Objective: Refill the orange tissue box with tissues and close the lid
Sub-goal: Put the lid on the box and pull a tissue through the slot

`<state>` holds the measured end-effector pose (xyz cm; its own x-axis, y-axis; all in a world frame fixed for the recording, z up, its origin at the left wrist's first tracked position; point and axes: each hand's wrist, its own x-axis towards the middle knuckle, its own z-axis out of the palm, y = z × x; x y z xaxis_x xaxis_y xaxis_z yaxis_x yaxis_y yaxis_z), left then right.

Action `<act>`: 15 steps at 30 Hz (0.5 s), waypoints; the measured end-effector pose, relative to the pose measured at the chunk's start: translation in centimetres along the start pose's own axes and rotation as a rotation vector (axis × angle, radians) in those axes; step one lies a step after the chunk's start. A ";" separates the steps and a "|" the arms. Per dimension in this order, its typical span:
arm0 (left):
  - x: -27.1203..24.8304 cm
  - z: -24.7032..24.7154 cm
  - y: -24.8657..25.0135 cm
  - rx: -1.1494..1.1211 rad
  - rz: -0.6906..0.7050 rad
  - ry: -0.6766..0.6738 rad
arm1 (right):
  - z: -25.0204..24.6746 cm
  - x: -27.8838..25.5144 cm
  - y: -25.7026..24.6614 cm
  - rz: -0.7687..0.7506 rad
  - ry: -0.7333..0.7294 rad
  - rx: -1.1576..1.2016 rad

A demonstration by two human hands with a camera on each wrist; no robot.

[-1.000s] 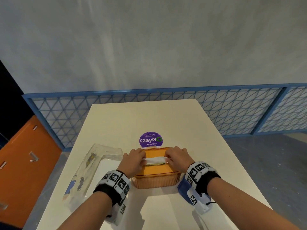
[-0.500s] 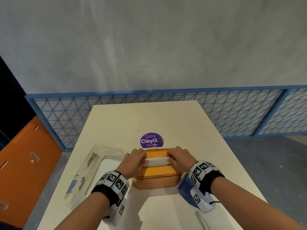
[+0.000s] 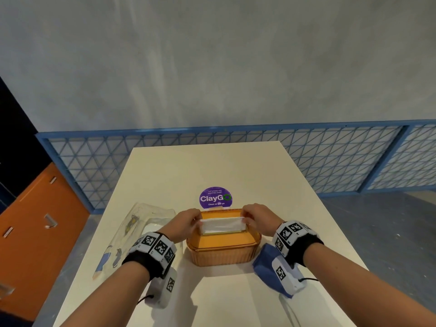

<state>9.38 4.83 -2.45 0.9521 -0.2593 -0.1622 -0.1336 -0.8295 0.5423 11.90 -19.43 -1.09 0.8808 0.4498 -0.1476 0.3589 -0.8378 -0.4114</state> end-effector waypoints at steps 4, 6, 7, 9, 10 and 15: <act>-0.1 0.1 -0.2 -0.016 -0.021 0.002 | 0.3 -0.5 0.3 0.003 -0.024 -0.001; -0.2 0.1 -0.2 -0.007 -0.022 0.006 | 0.4 -0.7 0.4 0.022 -0.022 -0.010; -0.3 0.1 -0.1 -0.015 -0.029 0.018 | 0.4 -0.7 0.5 0.032 -0.014 -0.002; -0.3 0.3 -0.1 -0.057 -0.053 0.056 | 0.6 -0.8 0.7 0.049 0.006 0.038; -0.4 0.4 -0.2 -0.088 -0.071 0.070 | 0.7 -0.8 0.9 0.058 0.023 0.075; -1.1 1.3 -0.2 -0.249 -0.119 0.155 | 1.2 -1.2 1.2 0.131 0.079 0.209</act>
<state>8.02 4.64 -3.50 0.9901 -0.0733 -0.1195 0.0346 -0.6982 0.7151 10.89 -20.62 -2.53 0.9400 0.3091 -0.1446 0.1756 -0.8015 -0.5716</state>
